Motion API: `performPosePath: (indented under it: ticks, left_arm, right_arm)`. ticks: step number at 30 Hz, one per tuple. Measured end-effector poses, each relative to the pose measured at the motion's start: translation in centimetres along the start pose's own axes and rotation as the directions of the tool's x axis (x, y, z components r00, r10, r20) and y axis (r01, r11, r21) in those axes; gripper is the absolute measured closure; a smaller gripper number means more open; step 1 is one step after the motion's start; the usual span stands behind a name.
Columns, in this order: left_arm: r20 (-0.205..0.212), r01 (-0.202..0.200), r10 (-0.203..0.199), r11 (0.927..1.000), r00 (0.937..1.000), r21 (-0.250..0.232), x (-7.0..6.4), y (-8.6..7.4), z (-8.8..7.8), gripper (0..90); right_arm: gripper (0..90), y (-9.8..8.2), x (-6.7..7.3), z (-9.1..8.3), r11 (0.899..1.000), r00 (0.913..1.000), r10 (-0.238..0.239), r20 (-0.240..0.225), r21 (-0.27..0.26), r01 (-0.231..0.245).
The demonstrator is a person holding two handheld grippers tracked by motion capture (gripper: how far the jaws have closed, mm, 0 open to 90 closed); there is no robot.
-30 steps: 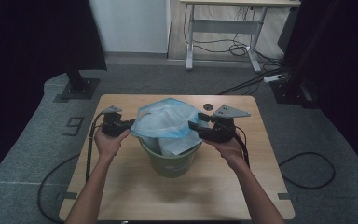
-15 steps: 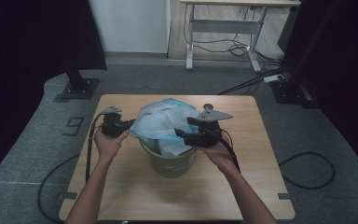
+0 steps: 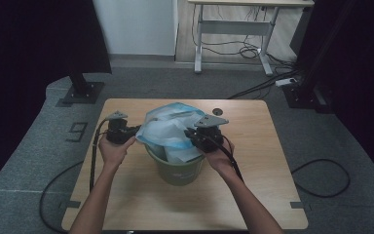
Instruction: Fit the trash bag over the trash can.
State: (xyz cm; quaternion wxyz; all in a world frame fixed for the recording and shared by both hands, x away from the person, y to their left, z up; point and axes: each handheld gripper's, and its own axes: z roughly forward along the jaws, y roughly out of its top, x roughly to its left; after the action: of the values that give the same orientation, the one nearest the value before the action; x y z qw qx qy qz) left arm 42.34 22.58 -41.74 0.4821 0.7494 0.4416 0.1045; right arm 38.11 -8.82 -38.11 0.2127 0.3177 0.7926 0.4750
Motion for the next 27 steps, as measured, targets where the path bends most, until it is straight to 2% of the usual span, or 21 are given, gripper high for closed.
performPosePath:
  ticks: [3, 6, 9, 11, 14, 19, 21, 25, 26, 27]
  left_arm:
    - [0.0, 0.0, 0.0, 1.0, 1.0, -0.002, 0.1, -0.1, -0.1, 89.7]
    - [0.0, 0.004, -0.004, 1.0, 1.0, -0.006, 0.2, -0.1, -0.2, 89.7]
    - [0.0, 0.008, -0.008, 0.9999, 1.0, -0.008, 0.3, -0.3, -0.4, 89.7]
    - [-0.001, 0.005, -0.005, 1.0, 1.0, -0.006, 0.3, -0.3, -0.4, 89.7]
    - [0.003, 0.006, -0.006, 1.0, 1.0, -0.007, 0.2, -0.3, -0.5, 89.7]
    - [0.006, -0.014, 0.014, 0.9999, 0.9999, -0.003, -0.2, -0.3, -0.8, 89.7]
    - [0.009, -0.026, 0.026, 0.9996, 0.9996, -0.007, -0.5, -0.2, -1.2, 89.7]
    - [0.009, -0.049, 0.049, 0.9988, 0.9987, 0.003, -1.1, -0.3, -1.7, 89.7]
    - [0.009, -0.054, 0.054, 0.9985, 0.9985, 0.004, -1.3, -0.5, -1.9, 89.7]
    - [0.011, -0.055, 0.055, 0.9985, 0.9984, 0.005, -1.3, -0.6, -2.0, 89.7]
  right_arm:
    - [88.3, -0.1, -0.2, -0.4, 1.0, 0.9997, 0.019, -0.016, -0.02, -0.019]
    - [88.3, -0.1, -0.1, -0.9, 0.999, 0.9996, 0.018, -0.021, -0.04, -0.019]
    - [88.4, -0.1, 0.4, -2.7, 0.997, 0.9987, 0.006, -0.051, -0.077, -0.01]
    - [88.3, -0.3, 0.6, -3.3, 0.996, 0.9981, 0.004, -0.062, -0.086, -0.01]
    - [88.3, -0.7, 1.2, -4.9, 0.994, 0.9946, 0.01, -0.103, -0.109, -0.021]
    - [88.4, -1.7, 2.2, -7.3, 0.99, 0.9859, 0.02, -0.166, -0.135, -0.043]
    - [88.4, -2.2, 2.7, -8.2, 0.988, 0.9795, 0.024, -0.2, -0.142, -0.054]
    - [88.4, -3.4, 3.9, -9.0, 0.988, 0.97, 0.023, -0.242, -0.142, -0.059]
    - [88.5, -4.3, 4.6, -9.1, 0.989, 0.9653, 0.021, -0.26, -0.139, -0.059]
    - [88.5, -4.3, 4.6, -9.1, 0.989, 0.9653, 0.021, -0.26, -0.139, -0.059]
